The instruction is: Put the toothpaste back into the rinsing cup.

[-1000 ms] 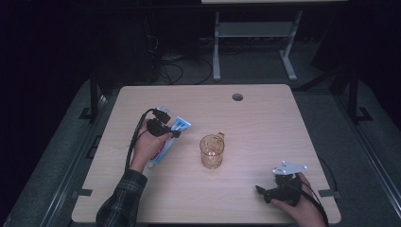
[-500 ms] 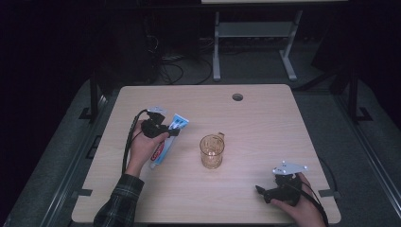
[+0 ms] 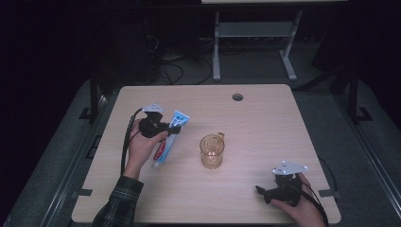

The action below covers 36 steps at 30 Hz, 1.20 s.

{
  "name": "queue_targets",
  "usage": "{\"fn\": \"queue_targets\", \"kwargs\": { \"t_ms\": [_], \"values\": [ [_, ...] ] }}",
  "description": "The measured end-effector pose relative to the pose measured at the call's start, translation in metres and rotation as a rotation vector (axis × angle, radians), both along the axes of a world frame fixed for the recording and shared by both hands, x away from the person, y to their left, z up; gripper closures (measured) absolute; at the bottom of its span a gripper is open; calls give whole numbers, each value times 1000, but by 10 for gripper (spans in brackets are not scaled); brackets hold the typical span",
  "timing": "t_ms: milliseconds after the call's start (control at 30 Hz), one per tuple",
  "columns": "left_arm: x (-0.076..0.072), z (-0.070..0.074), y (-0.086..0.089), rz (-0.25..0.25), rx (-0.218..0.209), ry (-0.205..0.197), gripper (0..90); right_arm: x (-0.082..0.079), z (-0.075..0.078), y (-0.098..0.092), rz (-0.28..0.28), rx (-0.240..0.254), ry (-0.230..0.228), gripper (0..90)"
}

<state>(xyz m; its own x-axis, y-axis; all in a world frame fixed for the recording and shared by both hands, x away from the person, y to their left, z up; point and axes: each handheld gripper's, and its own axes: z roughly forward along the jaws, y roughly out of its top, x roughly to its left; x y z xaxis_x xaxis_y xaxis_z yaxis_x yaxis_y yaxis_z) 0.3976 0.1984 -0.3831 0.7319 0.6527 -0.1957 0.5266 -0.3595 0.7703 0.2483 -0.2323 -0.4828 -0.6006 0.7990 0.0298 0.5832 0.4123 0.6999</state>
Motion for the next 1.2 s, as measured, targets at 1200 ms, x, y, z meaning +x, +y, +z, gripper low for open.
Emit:
{"fn": "queue_targets", "kwargs": {
  "t_ms": [1200],
  "values": [
    [-28, 63, -13, -90, -120, -138, 730, 0, 0, 0, 1, 1, 0, 0]
  ]
}}
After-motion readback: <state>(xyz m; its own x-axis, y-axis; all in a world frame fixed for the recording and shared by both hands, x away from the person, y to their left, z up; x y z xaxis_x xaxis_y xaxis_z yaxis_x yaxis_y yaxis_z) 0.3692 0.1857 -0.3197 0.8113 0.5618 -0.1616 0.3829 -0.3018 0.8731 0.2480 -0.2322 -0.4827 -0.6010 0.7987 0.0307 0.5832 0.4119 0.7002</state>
